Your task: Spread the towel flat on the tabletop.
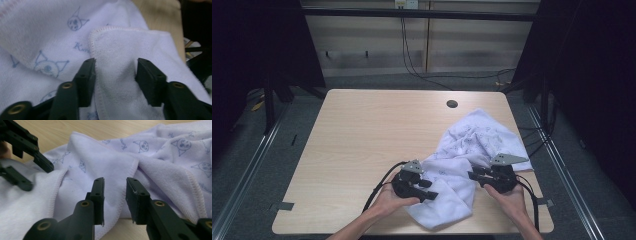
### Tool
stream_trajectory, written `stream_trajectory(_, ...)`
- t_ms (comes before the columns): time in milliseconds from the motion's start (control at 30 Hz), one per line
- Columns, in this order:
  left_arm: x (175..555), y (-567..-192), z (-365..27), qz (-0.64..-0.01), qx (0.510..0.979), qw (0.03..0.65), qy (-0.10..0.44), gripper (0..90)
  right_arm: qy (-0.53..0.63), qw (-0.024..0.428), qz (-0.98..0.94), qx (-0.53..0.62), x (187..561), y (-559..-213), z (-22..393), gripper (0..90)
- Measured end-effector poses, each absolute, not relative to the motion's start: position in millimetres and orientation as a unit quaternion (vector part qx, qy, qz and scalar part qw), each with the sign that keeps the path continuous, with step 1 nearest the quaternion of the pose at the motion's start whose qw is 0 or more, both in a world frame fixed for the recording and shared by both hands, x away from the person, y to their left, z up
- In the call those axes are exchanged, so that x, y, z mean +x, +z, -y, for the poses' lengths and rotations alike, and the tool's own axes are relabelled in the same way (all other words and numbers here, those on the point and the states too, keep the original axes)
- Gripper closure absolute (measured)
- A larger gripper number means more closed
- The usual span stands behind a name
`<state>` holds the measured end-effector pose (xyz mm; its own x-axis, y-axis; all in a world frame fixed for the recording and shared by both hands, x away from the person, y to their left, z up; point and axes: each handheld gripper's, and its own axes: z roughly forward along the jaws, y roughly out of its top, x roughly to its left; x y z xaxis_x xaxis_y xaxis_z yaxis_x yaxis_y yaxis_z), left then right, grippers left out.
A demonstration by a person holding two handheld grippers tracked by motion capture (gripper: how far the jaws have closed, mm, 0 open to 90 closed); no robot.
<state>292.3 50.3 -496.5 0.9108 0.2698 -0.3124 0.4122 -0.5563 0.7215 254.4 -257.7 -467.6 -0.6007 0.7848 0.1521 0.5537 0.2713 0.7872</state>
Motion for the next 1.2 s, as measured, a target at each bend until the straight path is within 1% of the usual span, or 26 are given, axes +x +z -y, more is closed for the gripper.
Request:
stream_trajectory(67,292,-495,-53,-0.18,0.88,0.432,-0.08,73.1,0.432,0.136,-0.785,0.424,256,-465,258,64.1)
stream_trajectory(100,292,-494,-55,-0.181,0.875,0.441,-0.081,79.2,0.433,0.137,-0.784,0.424,257,-465,259,63.4)
stream_trajectory(133,292,-492,-58,-0.181,0.872,0.447,-0.086,82.3,0.434,0.137,-0.783,0.424,260,-464,259,63.1)
stream_trajectory(233,294,-483,-73,-0.185,0.857,0.472,-0.094,81.5,0.438,0.14,-0.782,0.421,269,-463,259,61.8)
stream_trajectory(333,295,-469,-97,-0.2,0.836,0.504,-0.086,82.6,0.446,0.139,-0.774,0.428,275,-461,260,60.6)
stream_trajectory(400,297,-460,-117,-0.212,0.822,0.524,-0.07,84.0,0.445,0.142,-0.774,0.428,277,-461,260,60.8)
stream_trajectory(467,301,-455,-137,-0.242,0.809,0.534,-0.045,85.4,0.444,0.142,-0.775,0.426,277,-462,259,61.8)
stream_trajectory(500,303,-454,-147,-0.255,0.806,0.533,-0.038,85.8,0.439,0.144,-0.778,0.425,276,-463,259,62.0)
stream_trajectory(533,305,-455,-157,-0.27,0.807,0.525,-0.017,86.1,0.437,0.146,-0.779,0.426,275,-463,259,62.9)
stream_trajectory(600,311,-459,-178,-0.304,0.802,0.514,0.008,86.3,0.436,0.148,-0.778,0.427,274,-464,260,63.4)
stream_trajectory(667,316,-463,-199,-0.359,0.784,0.506,0.038,86.6,0.433,0.146,-0.779,0.428,275,-465,263,63.5)
stream_trajectory(733,323,-465,-220,-0.396,0.769,0.497,0.065,86.6,0.434,0.144,-0.778,0.43,275,-466,264,63.2)
stream_trajectory(800,329,-469,-235,-0.417,0.766,0.484,0.07,86.6,0.434,0.142,-0.781,0.425,277,-467,261,62.3)
stream_trajectory(900,333,-480,-247,-0.43,0.768,0.471,0.058,86.5,0.429,0.137,-0.794,0.408,282,-469,250,60.5)
stream_trajectory(1000,335,-488,-246,-0.424,0.779,0.46,0.043,86.1,0.424,0.133,-0.804,0.395,291,-471,235,56.4)
stream_trajectory(1167,337,-488,-241,-0.41,0.78,0.471,0.035,85.3,0.422,0.127,-0.811,0.384,314,-484,213,48.7)
stream_trajectory(1200,337,-488,-241,-0.409,0.779,0.473,0.035,85.3,0.422,0.125,-0.812,0.384,319,-486,211,48.4)
